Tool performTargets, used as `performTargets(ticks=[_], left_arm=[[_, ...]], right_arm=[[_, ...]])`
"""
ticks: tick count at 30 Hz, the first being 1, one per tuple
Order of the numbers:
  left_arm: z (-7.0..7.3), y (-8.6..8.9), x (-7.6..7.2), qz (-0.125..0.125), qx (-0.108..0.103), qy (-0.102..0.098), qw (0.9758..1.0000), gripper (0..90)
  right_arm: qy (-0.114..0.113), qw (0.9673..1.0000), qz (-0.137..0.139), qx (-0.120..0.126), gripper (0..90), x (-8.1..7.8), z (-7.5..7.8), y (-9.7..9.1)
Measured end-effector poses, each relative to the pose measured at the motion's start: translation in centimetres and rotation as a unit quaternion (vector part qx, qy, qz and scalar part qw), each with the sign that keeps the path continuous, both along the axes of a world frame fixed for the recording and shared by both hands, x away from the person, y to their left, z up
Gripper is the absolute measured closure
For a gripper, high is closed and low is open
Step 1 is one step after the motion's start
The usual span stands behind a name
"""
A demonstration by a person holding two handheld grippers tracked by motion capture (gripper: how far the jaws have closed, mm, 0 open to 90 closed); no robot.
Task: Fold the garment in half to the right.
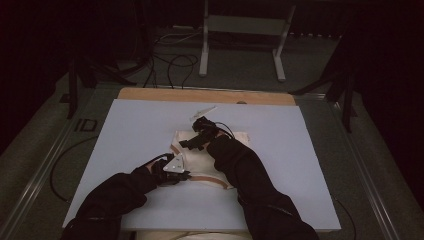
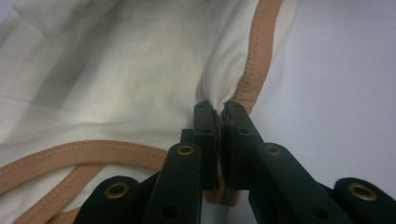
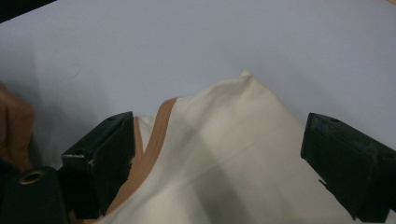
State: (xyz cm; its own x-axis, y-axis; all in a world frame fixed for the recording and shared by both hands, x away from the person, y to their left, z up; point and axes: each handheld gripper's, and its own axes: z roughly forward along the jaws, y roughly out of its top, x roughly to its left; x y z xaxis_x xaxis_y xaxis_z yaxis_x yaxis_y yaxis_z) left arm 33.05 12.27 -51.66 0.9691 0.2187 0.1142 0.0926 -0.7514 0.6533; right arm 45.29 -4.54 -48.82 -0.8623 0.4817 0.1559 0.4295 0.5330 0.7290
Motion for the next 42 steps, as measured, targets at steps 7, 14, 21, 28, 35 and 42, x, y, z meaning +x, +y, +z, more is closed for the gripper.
performTargets(ticks=[7,14,21,28,35,42], left_arm=[[-0.1,0.1,0.0,-0.001,-0.003,-0.002,1.0,86.3],[-0.1,0.1,-0.1,-0.001,-0.003,-0.003,1.0,86.3],[-0.2,0.1,-0.1,0.001,-0.008,-0.005,1.0,86.3],[-0.1,0.1,-0.2,0.001,-0.006,-0.005,1.0,86.4],[-0.1,0.1,-0.2,0.001,-0.004,-0.005,1.0,86.4],[-0.1,0.1,-0.2,0.001,-0.004,-0.005,1.0,86.7]], right_arm=[[0.012,0.9998,-0.015,0.0,13.3,1.2,0.4,1.7],[0.018,0.9993,-0.024,-0.021,21.6,2.6,0.2,3.3],[0.012,0.9965,-0.059,-0.058,42.1,3.3,-0.4,5.0],[0.016,0.9936,-0.077,-0.081,48.5,3.8,-1.4,6.4],[-0.003,0.9899,-0.063,-0.127,57.2,3.7,-2.3,7.7],[-0.018,0.9882,-0.057,-0.141,68.8,3.1,-2.3,8.1]])
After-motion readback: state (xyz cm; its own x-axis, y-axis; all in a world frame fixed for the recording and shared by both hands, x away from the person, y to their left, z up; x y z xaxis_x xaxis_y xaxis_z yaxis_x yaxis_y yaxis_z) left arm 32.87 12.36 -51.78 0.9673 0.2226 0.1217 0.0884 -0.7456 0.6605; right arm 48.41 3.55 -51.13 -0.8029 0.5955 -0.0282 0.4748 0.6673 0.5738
